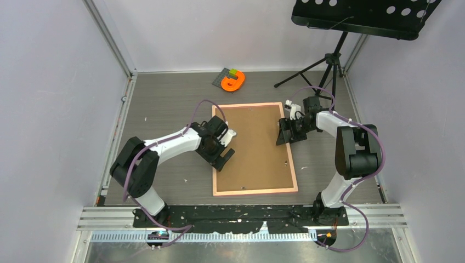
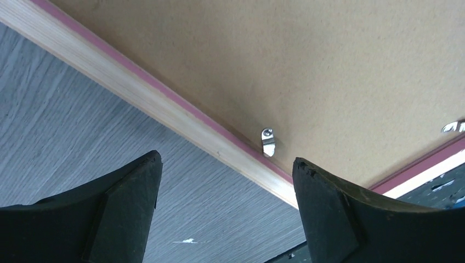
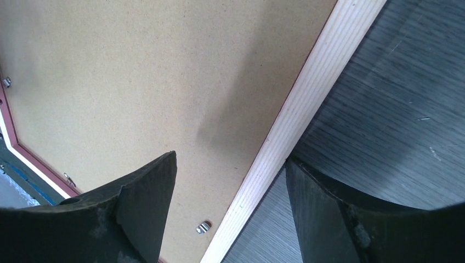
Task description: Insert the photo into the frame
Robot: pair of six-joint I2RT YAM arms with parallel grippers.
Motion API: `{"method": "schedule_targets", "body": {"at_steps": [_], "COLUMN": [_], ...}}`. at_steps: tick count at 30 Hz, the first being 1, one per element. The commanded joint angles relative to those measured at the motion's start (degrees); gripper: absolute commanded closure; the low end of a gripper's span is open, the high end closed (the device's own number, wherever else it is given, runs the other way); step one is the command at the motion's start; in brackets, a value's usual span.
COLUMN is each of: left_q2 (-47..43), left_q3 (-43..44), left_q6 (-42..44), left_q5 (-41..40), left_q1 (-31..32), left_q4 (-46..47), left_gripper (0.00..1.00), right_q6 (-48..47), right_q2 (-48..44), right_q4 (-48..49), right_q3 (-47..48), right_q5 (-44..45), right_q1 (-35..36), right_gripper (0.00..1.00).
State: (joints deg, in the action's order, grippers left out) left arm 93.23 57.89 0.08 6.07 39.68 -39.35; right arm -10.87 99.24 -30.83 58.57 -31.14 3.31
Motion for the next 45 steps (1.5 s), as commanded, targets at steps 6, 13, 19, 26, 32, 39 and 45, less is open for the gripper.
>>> {"method": "schedule_targets", "body": {"at_steps": [6, 13, 19, 26, 32, 39, 45], "left_q2": [4.32, 5.88, 7.68, 7.48, 6.64, 7.15, 7.27], "left_q3": [4.98, 6.45, 7.66, 7.36, 6.43, 6.86, 6.89], "left_q6": [-3.84, -4.16, -4.38, -4.38, -4.39, -4.30, -4.21], "left_q5": [-2.90, -7.29, -8.06, -8.04, -7.31, -7.03, -6.72], "left_q1": [2.12, 3.94, 4.68, 4.79, 4.79, 4.79, 4.79], "left_q4": [-1.47, -2.28, -3.00, -2.86, -2.13, -2.37, -2.41], "left_gripper": [0.20, 0.26, 0.32, 0.36, 0.41, 0.48, 0.54], "right_q6": [-1.78, -1.70, -1.69, -1.57, -1.61, -1.61, -1.56], "right_q2": [-0.18, 0.73, 0.34, 0.52, 0.73, 0.92, 1.19], "right_q4": [0.61, 0.76, 0.69, 0.68, 0.68, 0.72, 0.63], "right_q3": [-0.81, -0.56, -0.72, -0.73, -0.73, -0.73, -0.64], "right_q5": [2.41, 2.14, 1.81, 1.35, 1.09, 1.00, 0.90], "right_q1": [-0.06, -0.19, -0.39, -0.75, -0.89, -0.95, -0.95], "right_gripper": [0.21, 0.21, 0.21, 0.21, 0.21, 0.22, 0.22]}}
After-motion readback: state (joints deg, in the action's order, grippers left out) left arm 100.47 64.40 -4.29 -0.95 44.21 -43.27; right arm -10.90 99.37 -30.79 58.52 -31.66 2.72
